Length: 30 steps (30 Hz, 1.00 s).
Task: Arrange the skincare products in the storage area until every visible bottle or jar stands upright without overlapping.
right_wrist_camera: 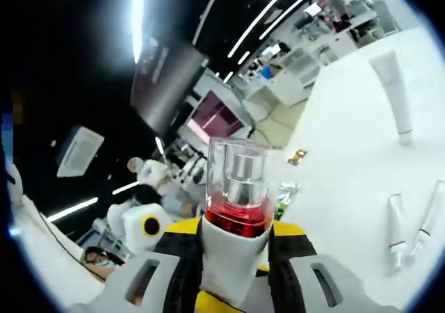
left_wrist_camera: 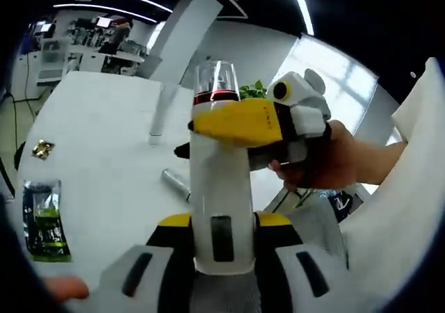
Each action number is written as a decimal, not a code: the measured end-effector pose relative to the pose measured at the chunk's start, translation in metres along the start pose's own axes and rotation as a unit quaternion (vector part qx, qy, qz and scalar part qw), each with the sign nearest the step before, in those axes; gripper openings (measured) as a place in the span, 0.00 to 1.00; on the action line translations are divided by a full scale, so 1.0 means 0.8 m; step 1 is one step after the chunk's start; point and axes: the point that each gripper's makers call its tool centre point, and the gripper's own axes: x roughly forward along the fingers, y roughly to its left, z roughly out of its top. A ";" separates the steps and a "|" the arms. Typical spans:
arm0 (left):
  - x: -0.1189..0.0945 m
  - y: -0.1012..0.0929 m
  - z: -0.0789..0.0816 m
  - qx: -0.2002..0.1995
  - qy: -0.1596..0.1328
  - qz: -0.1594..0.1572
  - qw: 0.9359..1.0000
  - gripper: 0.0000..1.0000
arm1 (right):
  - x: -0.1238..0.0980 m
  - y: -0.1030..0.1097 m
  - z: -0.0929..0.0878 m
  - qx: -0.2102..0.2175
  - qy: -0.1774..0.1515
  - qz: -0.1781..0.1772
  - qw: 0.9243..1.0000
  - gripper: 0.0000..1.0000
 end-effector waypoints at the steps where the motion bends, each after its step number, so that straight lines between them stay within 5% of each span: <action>1: 0.001 0.003 -0.001 0.014 0.005 0.009 1.000 0.27 | 0.000 0.000 -0.002 0.000 0.001 -0.004 1.000 0.36; 13: 0.004 0.013 -0.002 0.062 0.014 0.039 0.997 0.27 | 0.004 0.018 0.000 -0.100 -0.005 -0.021 0.995 0.33; 19: -0.003 0.012 0.029 0.046 -0.026 0.043 0.998 0.27 | 0.016 0.029 -0.016 -0.169 0.022 -0.027 0.985 0.33; 30: -0.017 0.019 0.038 0.065 -0.052 0.075 0.994 0.26 | 0.026 0.043 -0.007 -0.215 0.025 -0.028 0.976 0.35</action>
